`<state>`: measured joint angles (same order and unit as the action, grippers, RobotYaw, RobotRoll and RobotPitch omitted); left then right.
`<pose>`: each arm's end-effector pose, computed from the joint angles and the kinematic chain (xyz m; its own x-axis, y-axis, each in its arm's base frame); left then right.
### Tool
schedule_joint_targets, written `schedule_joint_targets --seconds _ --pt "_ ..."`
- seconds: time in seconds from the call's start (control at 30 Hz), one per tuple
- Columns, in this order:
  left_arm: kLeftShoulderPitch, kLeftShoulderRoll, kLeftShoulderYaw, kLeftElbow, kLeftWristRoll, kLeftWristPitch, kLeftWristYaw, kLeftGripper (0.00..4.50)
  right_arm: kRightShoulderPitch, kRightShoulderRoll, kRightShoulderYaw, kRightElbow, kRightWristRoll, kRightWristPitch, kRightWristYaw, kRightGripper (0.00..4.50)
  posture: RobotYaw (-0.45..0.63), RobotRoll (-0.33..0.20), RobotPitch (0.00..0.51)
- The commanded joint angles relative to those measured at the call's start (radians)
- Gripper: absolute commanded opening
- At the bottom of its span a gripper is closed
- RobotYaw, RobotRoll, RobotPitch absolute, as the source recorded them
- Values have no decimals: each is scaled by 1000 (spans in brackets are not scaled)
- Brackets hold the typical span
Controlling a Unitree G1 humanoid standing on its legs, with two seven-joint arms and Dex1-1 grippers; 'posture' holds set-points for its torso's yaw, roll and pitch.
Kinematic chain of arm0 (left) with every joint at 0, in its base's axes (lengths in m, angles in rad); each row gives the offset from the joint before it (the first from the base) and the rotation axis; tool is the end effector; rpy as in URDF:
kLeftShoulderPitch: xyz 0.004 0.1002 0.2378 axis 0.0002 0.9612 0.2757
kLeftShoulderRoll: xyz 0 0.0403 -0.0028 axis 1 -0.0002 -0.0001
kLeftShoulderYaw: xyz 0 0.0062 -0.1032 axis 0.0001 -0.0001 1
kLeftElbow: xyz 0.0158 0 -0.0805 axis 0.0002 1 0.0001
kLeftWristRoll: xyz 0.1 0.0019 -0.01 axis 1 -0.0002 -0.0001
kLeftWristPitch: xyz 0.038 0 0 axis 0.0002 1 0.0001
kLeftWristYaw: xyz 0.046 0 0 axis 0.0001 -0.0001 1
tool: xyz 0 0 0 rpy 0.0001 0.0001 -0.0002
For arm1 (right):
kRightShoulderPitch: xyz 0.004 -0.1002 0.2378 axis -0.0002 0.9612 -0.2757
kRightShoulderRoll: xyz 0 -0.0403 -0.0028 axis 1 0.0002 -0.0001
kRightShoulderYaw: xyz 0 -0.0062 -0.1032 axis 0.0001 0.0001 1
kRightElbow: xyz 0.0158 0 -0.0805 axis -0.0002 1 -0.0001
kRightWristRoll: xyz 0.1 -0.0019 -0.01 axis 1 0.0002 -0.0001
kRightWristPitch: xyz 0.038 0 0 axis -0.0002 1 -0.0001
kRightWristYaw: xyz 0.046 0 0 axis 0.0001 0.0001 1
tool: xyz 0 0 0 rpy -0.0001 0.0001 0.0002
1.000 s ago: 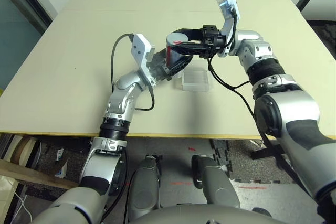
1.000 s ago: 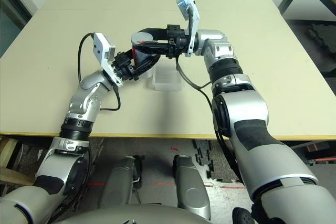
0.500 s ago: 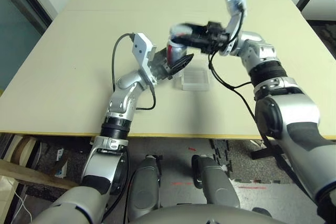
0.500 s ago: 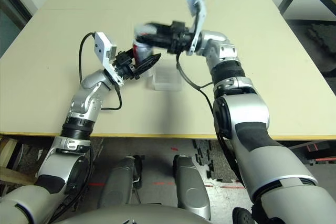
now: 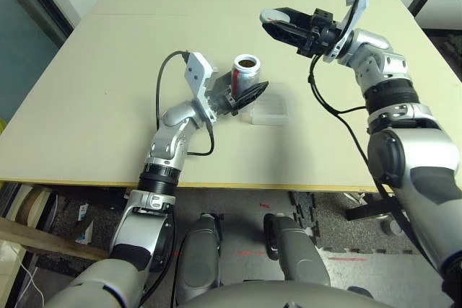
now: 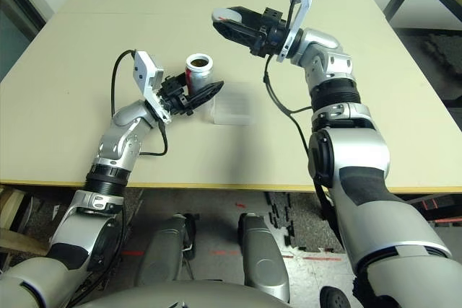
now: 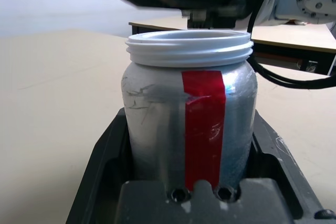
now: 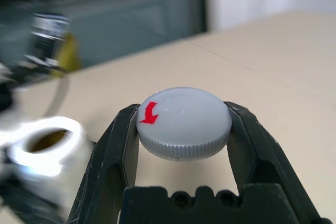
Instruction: Pour the medicine from the bottle into the box.
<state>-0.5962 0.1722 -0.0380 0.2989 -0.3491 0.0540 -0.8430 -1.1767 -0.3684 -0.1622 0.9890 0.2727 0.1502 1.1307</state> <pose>0.3066 0.1418 0.1339 0.5029 -0.8315 0.2362 0.8432 0.5320 0.0774 0.3721 -0.2001 0.2214 0.4989 0.8574 0.1265 -0.8626 0.5053 -0.0226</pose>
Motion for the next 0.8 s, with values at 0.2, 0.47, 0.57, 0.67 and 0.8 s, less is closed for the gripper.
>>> schedule_joint_targets --seconds 0.2,0.47,0.57,0.67,0.8 --pt "-12 1 7 33 8 -21 6 2707 81 -103 46 -26 -110 18 -181 2584 -57 0 161" --pt "-30 4 19 60 11 -36 3 2707 169 -217 116 -95 -211 19 -242 2584 -54 0 156" --pt "-31 6 22 63 10 -39 2 2707 194 -260 125 -100 -237 33 -259 2584 -55 0 153" --pt "-31 7 22 66 11 -43 1 2707 210 -295 133 -97 -260 43 -267 2584 -57 0 151" --pt "-39 8 24 78 12 -50 2 2707 220 -329 158 -88 -299 52 -268 2584 -62 0 152"
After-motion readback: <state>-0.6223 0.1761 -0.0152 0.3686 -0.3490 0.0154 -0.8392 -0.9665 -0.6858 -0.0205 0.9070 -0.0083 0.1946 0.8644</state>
